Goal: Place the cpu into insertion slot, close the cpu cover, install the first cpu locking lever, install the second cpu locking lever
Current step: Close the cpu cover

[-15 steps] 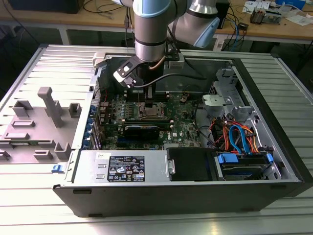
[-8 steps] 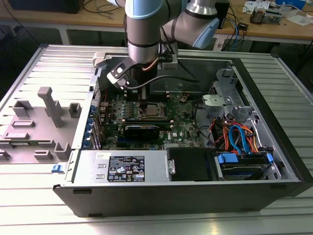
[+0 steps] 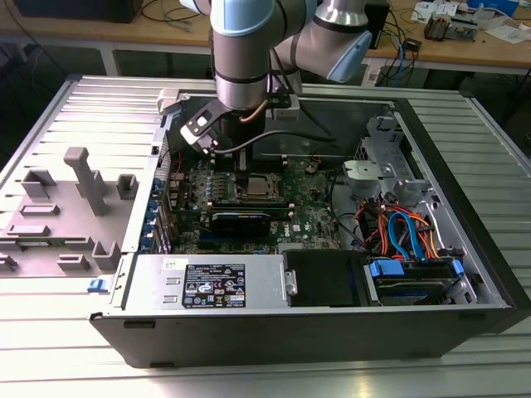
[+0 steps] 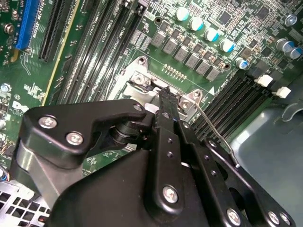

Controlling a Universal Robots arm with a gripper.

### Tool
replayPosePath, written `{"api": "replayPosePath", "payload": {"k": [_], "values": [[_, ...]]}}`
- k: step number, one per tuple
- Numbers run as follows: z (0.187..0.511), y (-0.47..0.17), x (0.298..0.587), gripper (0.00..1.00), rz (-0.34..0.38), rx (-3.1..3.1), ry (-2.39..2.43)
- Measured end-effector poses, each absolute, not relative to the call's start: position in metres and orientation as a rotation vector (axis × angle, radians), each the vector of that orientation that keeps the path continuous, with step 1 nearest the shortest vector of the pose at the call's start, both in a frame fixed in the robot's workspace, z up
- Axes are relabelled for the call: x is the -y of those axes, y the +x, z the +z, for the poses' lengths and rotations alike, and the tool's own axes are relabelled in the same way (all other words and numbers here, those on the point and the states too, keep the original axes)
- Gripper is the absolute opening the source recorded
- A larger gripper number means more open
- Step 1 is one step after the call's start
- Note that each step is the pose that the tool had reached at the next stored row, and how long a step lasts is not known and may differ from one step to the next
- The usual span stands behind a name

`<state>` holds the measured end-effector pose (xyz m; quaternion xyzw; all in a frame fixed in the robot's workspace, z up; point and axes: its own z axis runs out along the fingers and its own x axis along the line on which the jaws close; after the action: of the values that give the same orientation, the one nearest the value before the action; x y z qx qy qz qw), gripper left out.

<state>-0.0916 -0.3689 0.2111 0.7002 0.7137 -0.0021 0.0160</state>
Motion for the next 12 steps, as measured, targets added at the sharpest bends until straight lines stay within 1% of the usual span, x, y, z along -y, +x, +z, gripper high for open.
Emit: {"api": "replayPosePath", "payload": {"k": [12], "values": [[0.2064,-0.0920,0.3690,0.11,-0.008,-2.219,2.178]]}}
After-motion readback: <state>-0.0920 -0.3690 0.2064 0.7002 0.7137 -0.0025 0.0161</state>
